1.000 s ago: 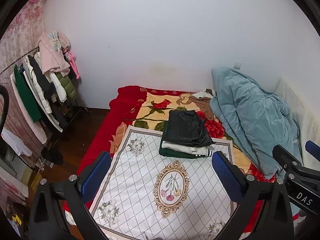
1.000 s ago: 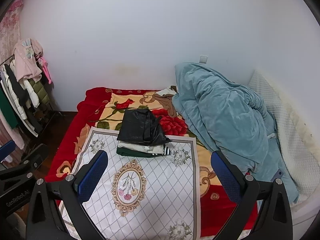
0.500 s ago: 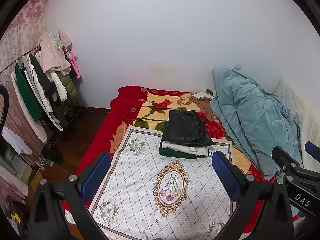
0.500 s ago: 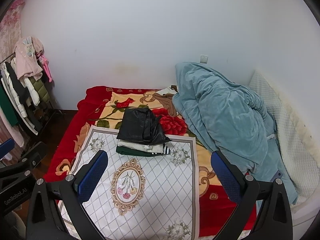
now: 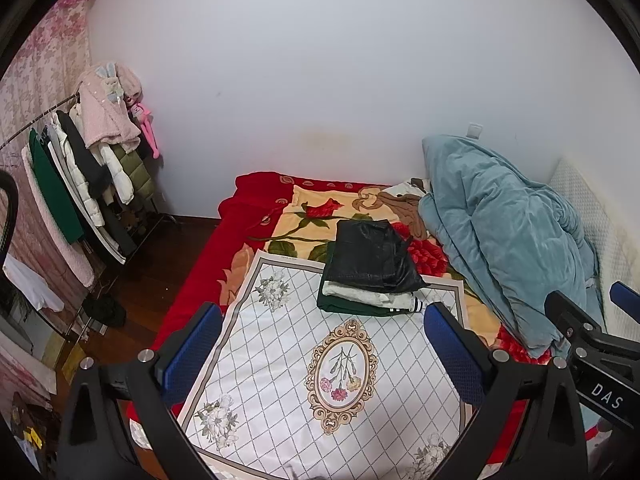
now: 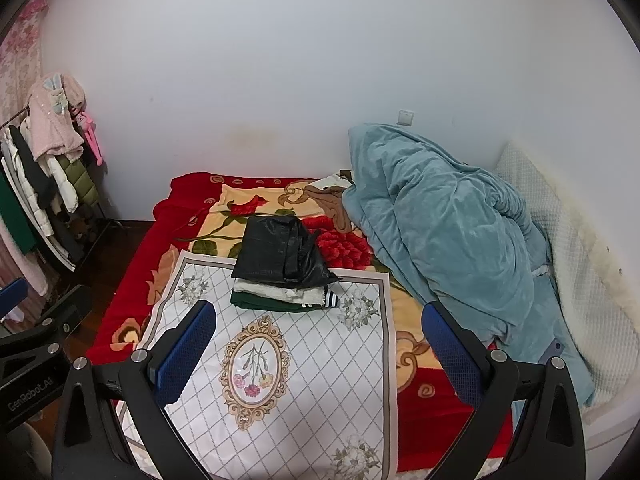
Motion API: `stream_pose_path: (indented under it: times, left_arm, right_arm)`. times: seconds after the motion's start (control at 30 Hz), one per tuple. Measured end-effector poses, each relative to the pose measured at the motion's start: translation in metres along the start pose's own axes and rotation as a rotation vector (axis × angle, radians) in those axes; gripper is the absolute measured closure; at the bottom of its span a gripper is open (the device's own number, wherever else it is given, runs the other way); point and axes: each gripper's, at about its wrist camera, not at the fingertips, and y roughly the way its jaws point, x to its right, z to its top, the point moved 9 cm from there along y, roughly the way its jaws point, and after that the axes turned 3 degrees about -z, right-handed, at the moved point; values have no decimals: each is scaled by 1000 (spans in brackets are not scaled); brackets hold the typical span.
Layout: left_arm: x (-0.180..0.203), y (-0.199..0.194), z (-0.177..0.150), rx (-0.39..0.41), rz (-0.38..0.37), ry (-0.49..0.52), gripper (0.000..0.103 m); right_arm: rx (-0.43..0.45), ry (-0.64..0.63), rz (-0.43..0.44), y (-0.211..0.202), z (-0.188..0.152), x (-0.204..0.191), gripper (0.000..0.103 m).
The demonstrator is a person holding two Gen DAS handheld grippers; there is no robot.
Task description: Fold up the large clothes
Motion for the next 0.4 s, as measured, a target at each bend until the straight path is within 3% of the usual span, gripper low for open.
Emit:
stream_pose_path:
  times: [0.4]
  left_arm:
    - [3, -1, -1, 0, -6, 5, 0]
  right_arm:
    - [0, 5, -11, -3, -5, 5, 0]
